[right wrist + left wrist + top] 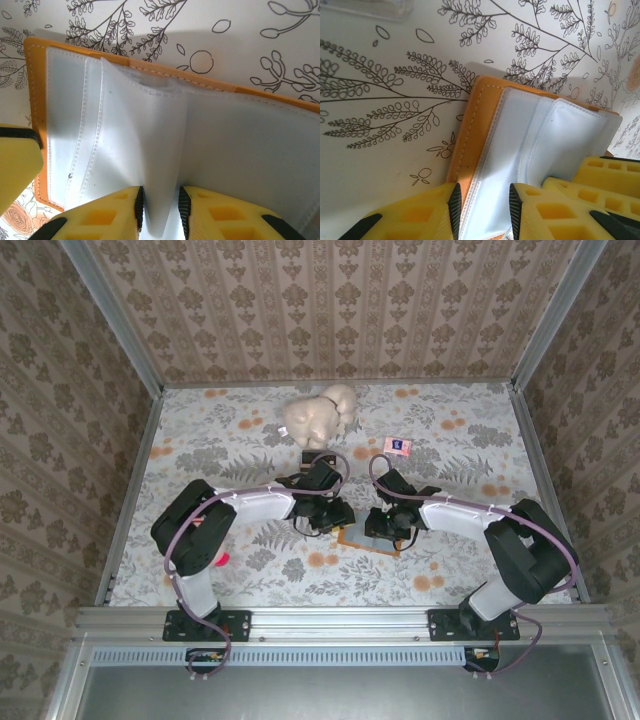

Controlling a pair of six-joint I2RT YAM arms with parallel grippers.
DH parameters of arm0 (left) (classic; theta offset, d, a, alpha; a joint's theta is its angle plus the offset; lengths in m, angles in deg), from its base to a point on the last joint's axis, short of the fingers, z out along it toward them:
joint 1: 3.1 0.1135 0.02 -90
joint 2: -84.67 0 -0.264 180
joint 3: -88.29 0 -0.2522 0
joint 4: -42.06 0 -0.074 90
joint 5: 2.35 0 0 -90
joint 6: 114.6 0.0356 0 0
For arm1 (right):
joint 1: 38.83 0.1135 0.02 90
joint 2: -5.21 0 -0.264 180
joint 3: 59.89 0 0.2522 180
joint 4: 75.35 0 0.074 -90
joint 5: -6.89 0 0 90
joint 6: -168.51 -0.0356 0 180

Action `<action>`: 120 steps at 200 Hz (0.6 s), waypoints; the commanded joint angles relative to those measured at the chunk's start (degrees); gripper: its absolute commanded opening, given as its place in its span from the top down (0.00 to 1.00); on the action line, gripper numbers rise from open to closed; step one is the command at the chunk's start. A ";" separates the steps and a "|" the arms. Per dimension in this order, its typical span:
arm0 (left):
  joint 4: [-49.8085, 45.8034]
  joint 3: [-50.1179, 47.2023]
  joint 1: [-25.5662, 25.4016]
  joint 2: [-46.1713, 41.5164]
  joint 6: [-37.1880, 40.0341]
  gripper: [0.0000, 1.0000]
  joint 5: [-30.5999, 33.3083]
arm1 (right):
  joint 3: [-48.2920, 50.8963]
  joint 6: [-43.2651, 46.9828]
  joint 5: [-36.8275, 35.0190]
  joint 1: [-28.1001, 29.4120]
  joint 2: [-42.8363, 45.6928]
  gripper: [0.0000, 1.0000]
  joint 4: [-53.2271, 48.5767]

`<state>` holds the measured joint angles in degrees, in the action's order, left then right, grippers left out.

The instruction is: Take the credit cards out of the card holder

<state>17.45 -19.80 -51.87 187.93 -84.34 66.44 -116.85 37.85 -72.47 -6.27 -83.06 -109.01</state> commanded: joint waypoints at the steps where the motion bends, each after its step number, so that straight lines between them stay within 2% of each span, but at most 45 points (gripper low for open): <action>1: -0.30 1.03 -0.44 1.31 0.77 0.69 -0.89 | 0.84 0.67 -4.95 -0.21 -2.57 0.71 -4.62; 51: 1.08 1.88 -0.65 2.43 1.25 0.80 -3.10 | 1.09 0.49 -4.13 -0.19 -2.83 0.72 -3.80; 87: 0.86 2.62 -0.90 3.16 1.64 0.79 -3.76 | 1.10 0.50 -4.00 -0.21 -2.79 0.72 -3.58; 120: -1.99 3.24 -1.01 3.04 2.77 0.76 -1.70 | 1.10 0.41 -4.02 -0.21 -2.76 0.72 -3.57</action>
<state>17.95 -18.21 -52.38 190.08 -83.49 63.95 -116.96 37.83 -72.47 -6.30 -83.32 -109.01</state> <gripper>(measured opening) 0.232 0.278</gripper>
